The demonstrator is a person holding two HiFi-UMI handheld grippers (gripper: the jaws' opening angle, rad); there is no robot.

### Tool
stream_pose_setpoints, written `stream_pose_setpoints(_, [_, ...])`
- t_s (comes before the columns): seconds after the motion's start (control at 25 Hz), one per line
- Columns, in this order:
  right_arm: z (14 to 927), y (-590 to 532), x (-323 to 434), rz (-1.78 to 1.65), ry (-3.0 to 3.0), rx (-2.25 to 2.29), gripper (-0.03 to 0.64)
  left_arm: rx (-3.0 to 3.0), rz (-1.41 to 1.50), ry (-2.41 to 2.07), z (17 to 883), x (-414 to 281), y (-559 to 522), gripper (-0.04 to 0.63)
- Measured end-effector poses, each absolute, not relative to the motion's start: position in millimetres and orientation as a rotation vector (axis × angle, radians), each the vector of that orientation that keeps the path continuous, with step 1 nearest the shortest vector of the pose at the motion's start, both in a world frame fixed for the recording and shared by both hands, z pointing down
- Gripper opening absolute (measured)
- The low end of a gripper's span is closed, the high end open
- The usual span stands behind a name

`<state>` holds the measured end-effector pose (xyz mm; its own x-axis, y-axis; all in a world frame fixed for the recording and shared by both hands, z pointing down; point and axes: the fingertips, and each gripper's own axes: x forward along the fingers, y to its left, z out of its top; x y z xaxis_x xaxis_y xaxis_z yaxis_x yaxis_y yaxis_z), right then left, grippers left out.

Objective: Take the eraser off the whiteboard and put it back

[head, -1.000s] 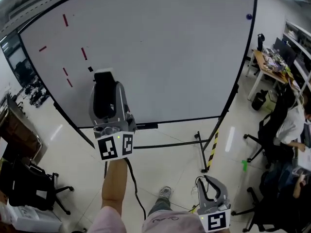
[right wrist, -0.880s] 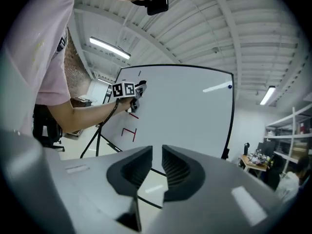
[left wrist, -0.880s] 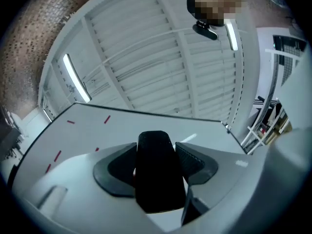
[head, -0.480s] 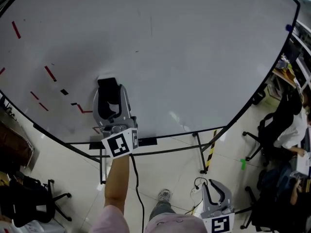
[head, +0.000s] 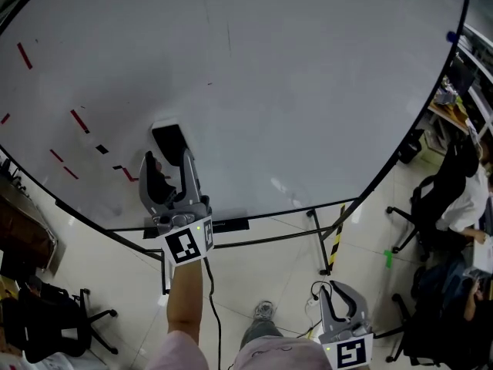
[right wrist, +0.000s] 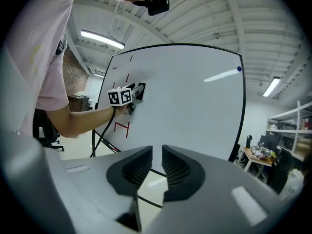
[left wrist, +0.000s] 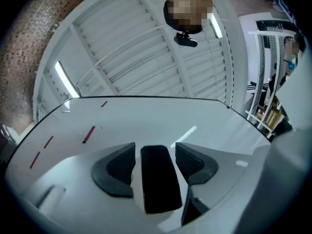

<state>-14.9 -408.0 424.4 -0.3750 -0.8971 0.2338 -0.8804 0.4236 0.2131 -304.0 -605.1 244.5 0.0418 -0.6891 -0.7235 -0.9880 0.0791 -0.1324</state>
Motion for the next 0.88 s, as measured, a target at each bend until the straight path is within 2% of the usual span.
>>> stream_pose_setpoints(0.24, [389, -333, 27, -0.129, -2.488, 1.681, 0.051, -1.744, 0.699, 1.644, 213, -281, -477, 0.255])
stream_pose_setpoints(0.4, [390, -238, 61, -0.138, -2.562, 1.739, 0.048, -1.852, 0.735, 1.637, 245, -235, -344, 0.255])
stream_pose_setpoints(0.52, [396, -156, 92, -0.191, -2.591, 1.749, 0.048, -1.906, 0.756, 1.617, 266, -199, -235, 0.218])
stream_pose_setpoints(0.88, [345, 14, 137, -0.196, -2.767, 1.699, 0.048, -1.899, 0.837, 1.485, 199, -140, 23, 0.216])
